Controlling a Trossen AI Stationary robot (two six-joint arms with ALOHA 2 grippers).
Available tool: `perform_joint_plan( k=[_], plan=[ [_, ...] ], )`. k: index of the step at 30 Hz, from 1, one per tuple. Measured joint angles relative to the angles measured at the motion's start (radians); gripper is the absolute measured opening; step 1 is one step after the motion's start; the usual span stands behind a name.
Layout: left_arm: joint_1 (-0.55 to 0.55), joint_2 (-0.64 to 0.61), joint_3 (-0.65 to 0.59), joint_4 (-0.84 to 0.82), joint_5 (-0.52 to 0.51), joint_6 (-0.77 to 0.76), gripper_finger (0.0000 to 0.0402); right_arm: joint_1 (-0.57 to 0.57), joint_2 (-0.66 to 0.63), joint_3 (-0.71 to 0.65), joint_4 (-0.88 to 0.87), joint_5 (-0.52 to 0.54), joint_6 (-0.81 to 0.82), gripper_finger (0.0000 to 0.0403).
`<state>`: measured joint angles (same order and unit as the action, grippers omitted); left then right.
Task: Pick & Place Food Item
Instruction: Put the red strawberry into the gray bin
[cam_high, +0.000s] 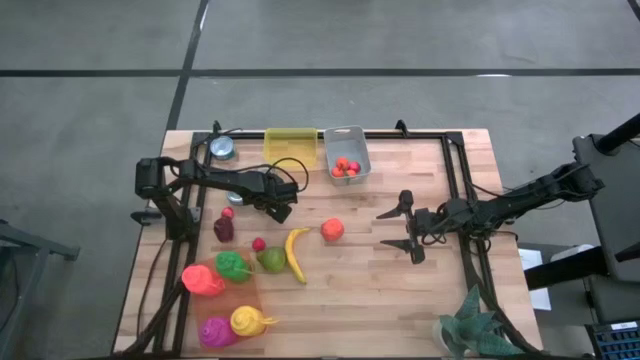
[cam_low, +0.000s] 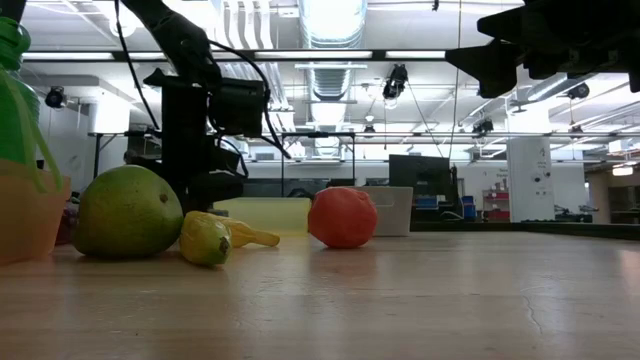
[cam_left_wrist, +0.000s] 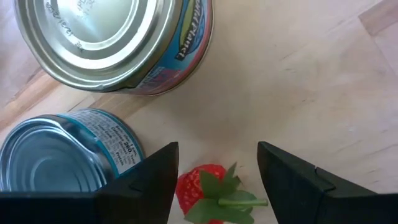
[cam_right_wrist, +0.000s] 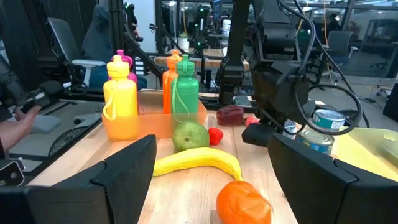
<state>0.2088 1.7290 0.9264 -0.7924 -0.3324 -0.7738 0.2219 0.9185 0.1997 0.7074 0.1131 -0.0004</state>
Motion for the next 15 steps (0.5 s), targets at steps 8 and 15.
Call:
perform_joint_plan(
  k=[8, 15],
  plan=[
    [0.0, 0.0, 0.0, 0.0, 0.016, 0.0, 0.022, 0.0, 0.0, 0.0, 0.0, 0.0, 0.0, 0.0306],
    [0.0, 0.0, 0.0, 0.002, 0.027, 0.016, 0.0219, 0.0, 0.0, 0.0, 0.0, 0.0, 0.0, 0.0306]
  ],
)
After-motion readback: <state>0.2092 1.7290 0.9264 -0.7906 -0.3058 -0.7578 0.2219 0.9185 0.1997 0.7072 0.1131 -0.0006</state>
